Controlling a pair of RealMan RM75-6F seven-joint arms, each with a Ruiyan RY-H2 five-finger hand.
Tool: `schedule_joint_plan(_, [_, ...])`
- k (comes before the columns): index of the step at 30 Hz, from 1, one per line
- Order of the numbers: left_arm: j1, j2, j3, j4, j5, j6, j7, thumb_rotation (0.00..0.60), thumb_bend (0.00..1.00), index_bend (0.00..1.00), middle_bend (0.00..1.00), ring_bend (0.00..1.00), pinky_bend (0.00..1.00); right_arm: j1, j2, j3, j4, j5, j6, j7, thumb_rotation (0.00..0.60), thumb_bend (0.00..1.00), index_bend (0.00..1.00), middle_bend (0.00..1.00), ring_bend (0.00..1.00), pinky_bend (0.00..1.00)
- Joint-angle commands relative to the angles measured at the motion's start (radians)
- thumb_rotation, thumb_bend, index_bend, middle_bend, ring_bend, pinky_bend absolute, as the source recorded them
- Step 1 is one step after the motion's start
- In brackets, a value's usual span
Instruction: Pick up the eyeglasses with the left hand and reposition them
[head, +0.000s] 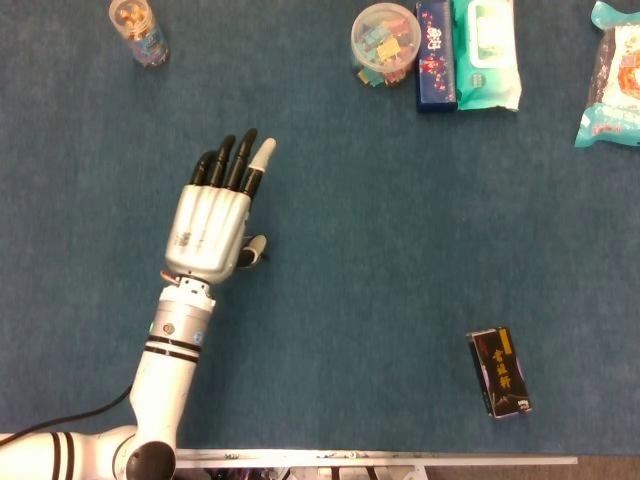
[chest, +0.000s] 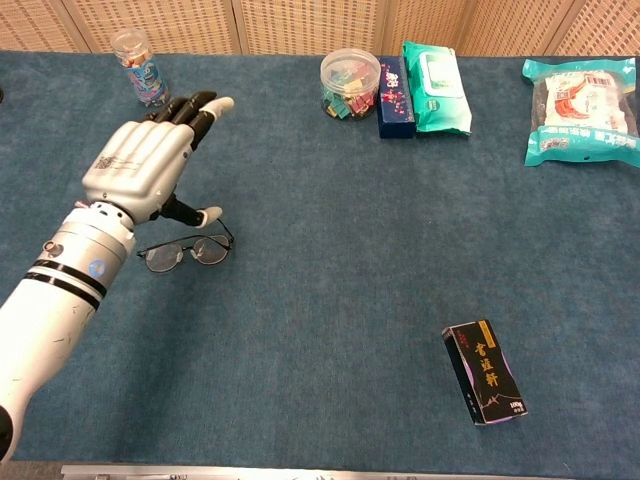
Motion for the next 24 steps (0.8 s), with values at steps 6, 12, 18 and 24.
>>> schedule_joint_plan(6, [0.019, 0.001, 0.007, 0.02, -0.02, 0.009, -0.031, 0.6, 0.18, 0.0, 0.0, 0.0, 0.14, 0.003, -0.001, -0.002, -0.002, -0.003, -0.005, -0.003, 0.6, 0.0, 0.44, 0.32, 0.2, 0.33])
schedule_joint_plan(12, [0.029, 0.004, 0.01, 0.032, -0.026, 0.013, -0.05, 0.6, 0.17, 0.0, 0.0, 0.0, 0.14, 0.004, -0.001, -0.003, -0.007, -0.004, -0.007, -0.008, 0.6, 0.0, 0.44, 0.32, 0.2, 0.33])
schedule_joint_plan(18, [0.038, 0.007, 0.015, 0.036, -0.03, 0.012, -0.07, 0.6, 0.18, 0.0, 0.0, 0.0, 0.14, 0.004, -0.001, -0.004, -0.009, -0.005, -0.009, -0.012, 0.6, 0.0, 0.44, 0.32, 0.2, 0.33])
schedule_joint_plan(24, [0.047, 0.009, 0.057, 0.002, 0.013, 0.017, -0.068, 0.6, 0.18, 0.0, 0.0, 0.0, 0.14, 0.006, -0.003, -0.004, -0.008, -0.005, -0.009, -0.01, 0.6, 0.0, 0.44, 0.32, 0.2, 0.33])
